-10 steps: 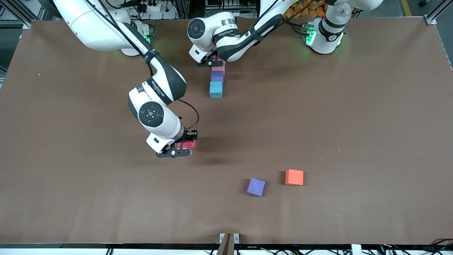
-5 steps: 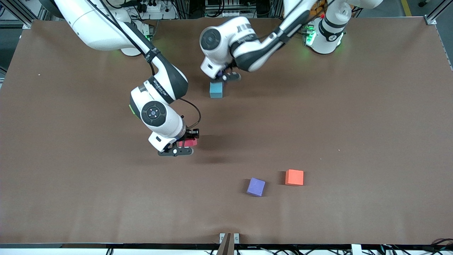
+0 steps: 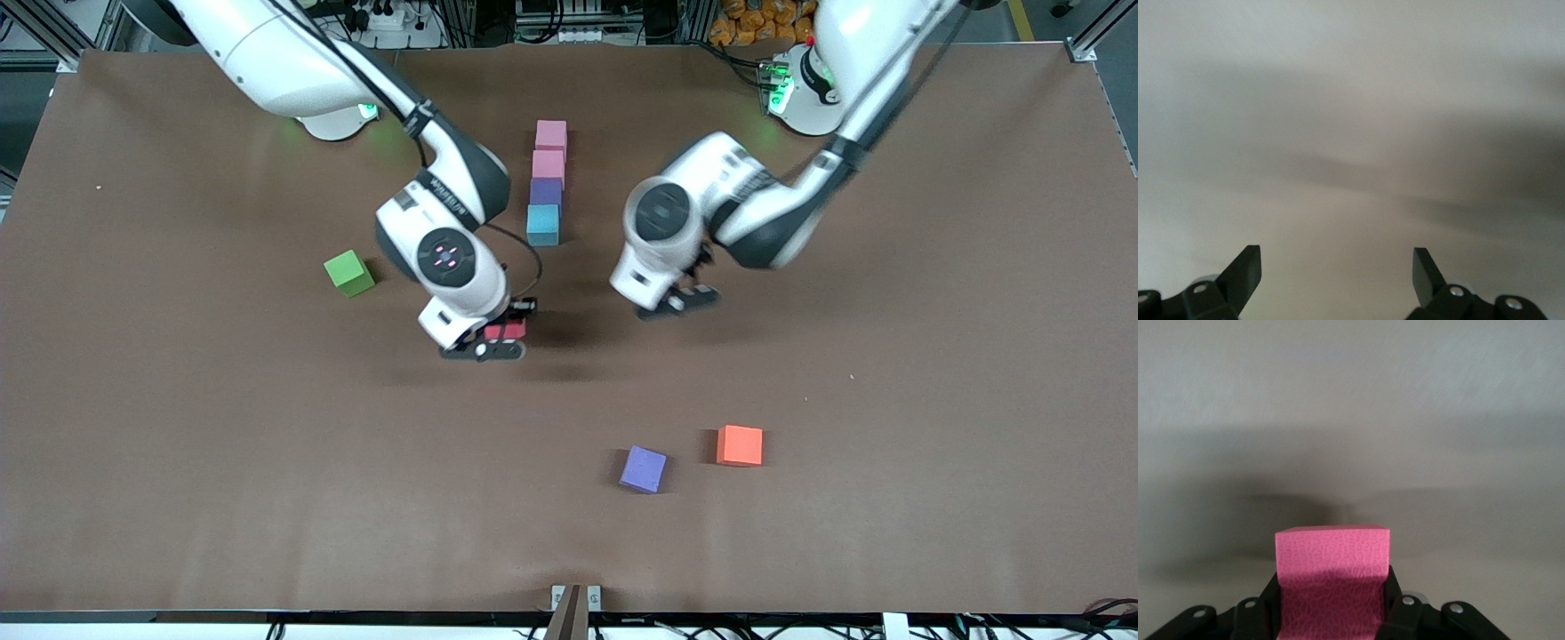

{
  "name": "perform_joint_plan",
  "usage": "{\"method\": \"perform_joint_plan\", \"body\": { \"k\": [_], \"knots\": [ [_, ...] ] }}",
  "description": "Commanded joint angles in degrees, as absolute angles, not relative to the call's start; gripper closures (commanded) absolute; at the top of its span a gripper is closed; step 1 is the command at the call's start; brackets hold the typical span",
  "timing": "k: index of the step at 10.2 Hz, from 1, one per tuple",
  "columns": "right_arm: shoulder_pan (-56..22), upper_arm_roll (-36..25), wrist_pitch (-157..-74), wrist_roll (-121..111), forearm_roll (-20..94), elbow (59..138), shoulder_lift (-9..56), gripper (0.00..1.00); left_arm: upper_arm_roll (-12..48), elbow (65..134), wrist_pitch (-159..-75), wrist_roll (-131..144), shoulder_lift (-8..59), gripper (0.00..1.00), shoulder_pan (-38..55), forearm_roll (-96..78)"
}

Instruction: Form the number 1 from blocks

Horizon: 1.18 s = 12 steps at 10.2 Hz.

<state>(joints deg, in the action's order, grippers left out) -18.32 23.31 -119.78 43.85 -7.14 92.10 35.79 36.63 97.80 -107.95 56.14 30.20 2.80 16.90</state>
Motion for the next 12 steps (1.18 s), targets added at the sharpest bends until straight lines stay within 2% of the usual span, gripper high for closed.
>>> {"method": "perform_joint_plan", "body": {
  "k": [1,5,9,12],
  "knots": [
    [-19.16,26.09,-120.41,49.46,-9.3,95.09,34.45,1.0,37.53,93.36,-107.31,48.81,29.36,0.0,-6.02,18.11],
    [-18.98,31.28,-123.65,58.25,-17.31,102.29,33.67,1.0,37.88,93.16,-107.05,29.83,25.5,0.0,-19.75,17.84],
    [-18.9,33.57,-126.2,61.96,-18.98,106.77,30.77,1.0,37.97,94.83,-105.65,30.93,25.14,0.0,-20.04,17.58],
    [-18.63,33.66,-131.12,64.59,-22.4,110.82,30.41,1.0,35.7,100.45,-105.2,29.62,19.87,0.0,-17.68,16.79]
  ]
}}
